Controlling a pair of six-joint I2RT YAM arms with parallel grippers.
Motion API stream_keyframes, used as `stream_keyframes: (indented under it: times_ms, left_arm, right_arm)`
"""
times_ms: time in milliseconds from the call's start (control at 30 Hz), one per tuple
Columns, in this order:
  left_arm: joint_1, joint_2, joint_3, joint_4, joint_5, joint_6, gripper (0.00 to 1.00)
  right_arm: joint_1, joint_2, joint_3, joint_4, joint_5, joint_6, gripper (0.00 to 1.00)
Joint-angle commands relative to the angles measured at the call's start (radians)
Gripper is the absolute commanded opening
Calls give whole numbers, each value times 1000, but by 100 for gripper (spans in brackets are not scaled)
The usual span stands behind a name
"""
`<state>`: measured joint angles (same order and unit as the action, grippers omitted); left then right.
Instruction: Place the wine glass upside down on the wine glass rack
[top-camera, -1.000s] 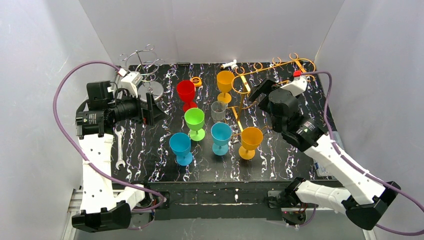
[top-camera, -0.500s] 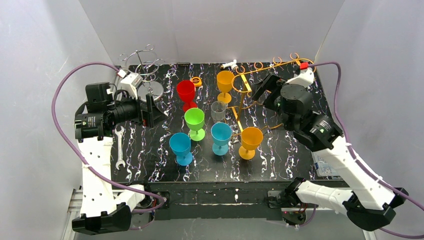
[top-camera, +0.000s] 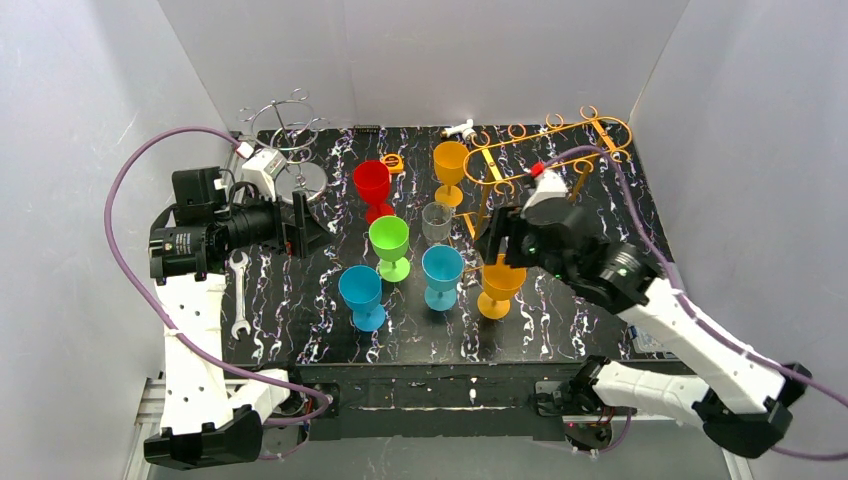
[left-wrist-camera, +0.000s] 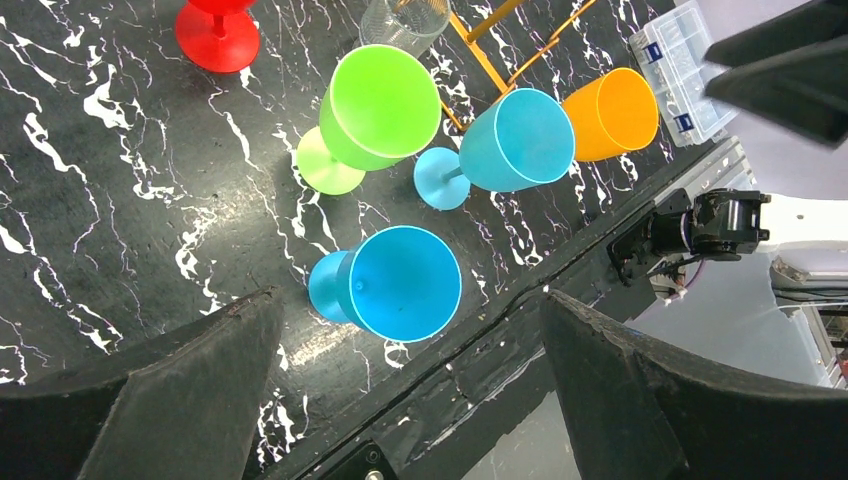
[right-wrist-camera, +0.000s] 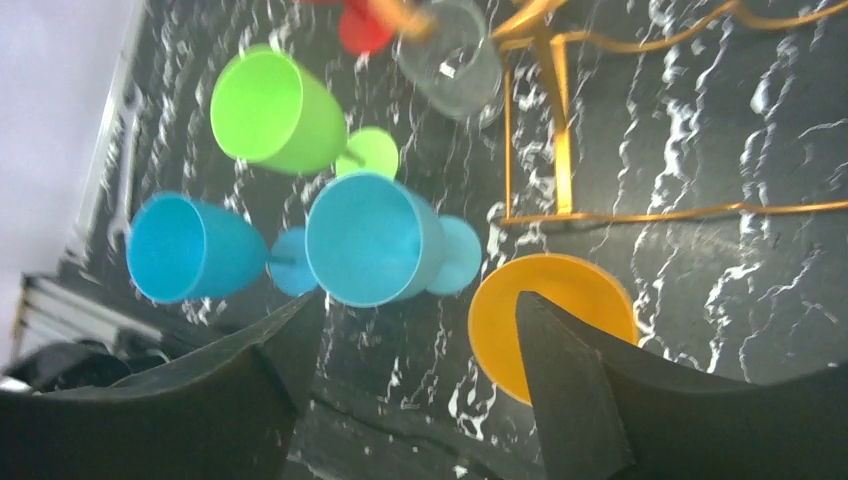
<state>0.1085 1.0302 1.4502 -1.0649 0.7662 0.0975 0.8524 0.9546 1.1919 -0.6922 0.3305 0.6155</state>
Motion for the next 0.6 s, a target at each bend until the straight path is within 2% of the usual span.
stream_keyframes:
  times_ms: [0,67,133,400,567]
  left_arm:
    - [3,-8,32,-30,5,7,99]
    - [3,-9,38,-33,3,8,99]
    - [3,-12,40,-39,2,11,99]
    - [3,-15,35,-48,10,15,99]
    - [3,-16,35,-48,19,19,99]
  right_arm:
    - [179,105,19,7,84,-26,78]
    - [262,188,65,-24,187,-31,81]
    - [294,247,101,-38,250,-42,82]
    - [295,357,108,-16,350,-95,76]
    - [280,417,97,23,341,-118,70]
